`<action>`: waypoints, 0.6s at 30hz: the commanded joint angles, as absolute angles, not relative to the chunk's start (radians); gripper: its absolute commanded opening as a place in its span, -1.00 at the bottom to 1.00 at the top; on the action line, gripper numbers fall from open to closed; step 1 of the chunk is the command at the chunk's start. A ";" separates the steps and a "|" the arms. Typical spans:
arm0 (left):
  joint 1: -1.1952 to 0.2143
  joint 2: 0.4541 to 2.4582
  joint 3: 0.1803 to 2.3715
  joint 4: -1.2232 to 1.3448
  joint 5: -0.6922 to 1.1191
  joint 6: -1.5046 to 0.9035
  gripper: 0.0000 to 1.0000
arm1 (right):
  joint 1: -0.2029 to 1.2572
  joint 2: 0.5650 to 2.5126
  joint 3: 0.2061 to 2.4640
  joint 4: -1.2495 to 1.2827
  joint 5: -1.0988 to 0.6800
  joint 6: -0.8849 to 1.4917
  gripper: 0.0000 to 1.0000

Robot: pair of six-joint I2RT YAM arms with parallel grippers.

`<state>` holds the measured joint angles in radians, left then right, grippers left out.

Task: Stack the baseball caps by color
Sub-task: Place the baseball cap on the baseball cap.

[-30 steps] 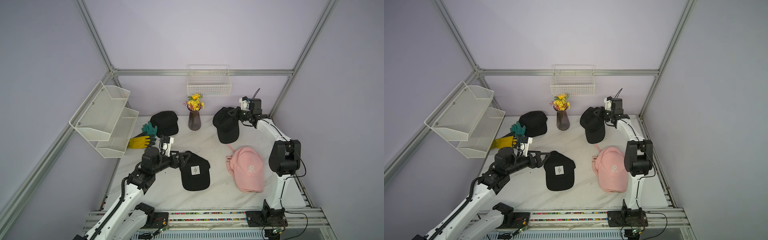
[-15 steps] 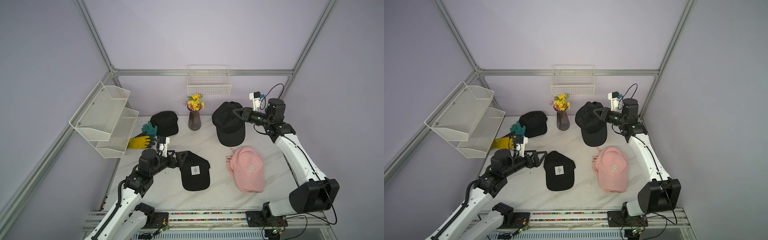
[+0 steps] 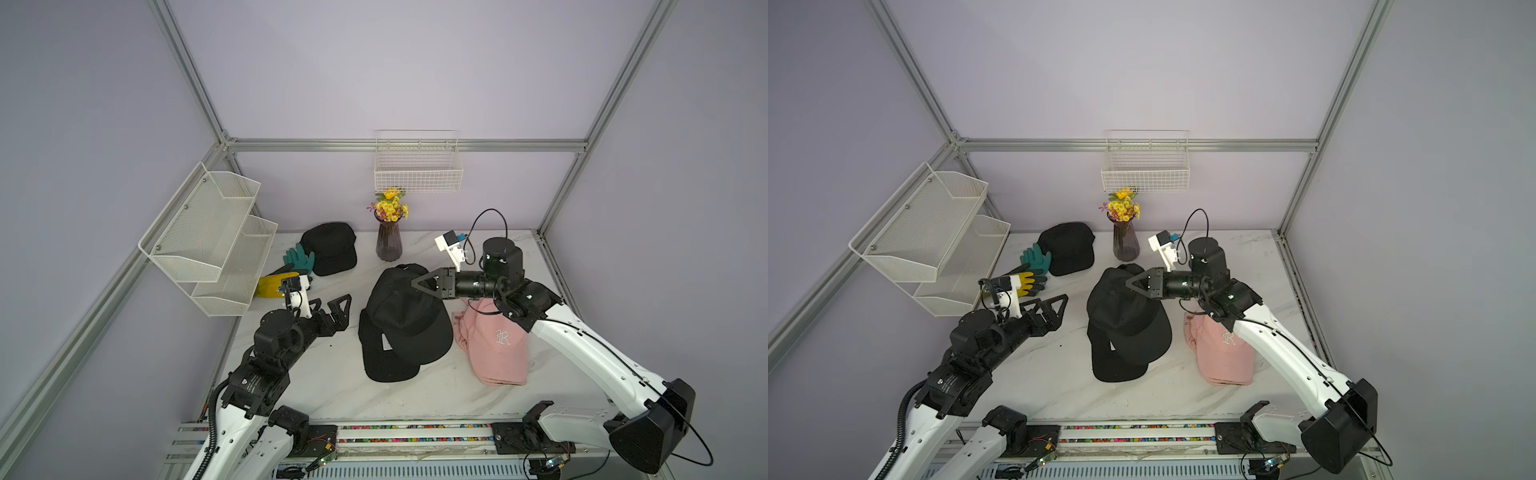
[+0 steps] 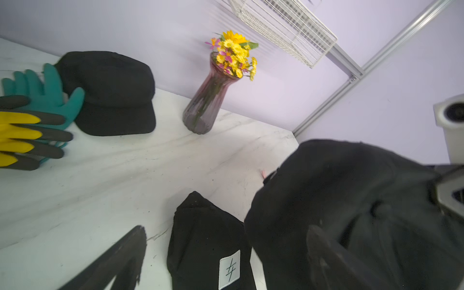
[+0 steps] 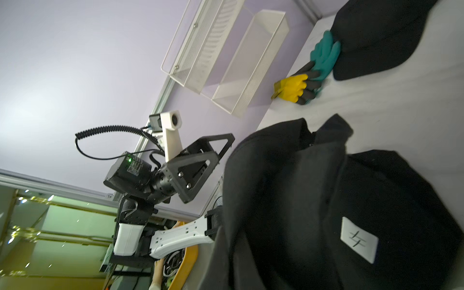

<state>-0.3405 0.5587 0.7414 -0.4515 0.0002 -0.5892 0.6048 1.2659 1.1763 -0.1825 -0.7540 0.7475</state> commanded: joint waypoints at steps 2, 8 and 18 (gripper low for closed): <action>-0.335 0.495 0.756 -0.510 -0.133 -0.616 1.00 | 0.690 1.310 1.104 0.095 -0.708 0.895 -1.00; -0.335 0.437 0.739 -0.530 -0.152 -0.614 1.00 | 0.777 1.447 1.044 0.309 -0.677 0.985 -1.00; -0.334 0.446 0.723 -0.538 -0.140 -0.620 1.00 | 0.745 1.537 0.976 0.351 -0.632 0.950 -1.00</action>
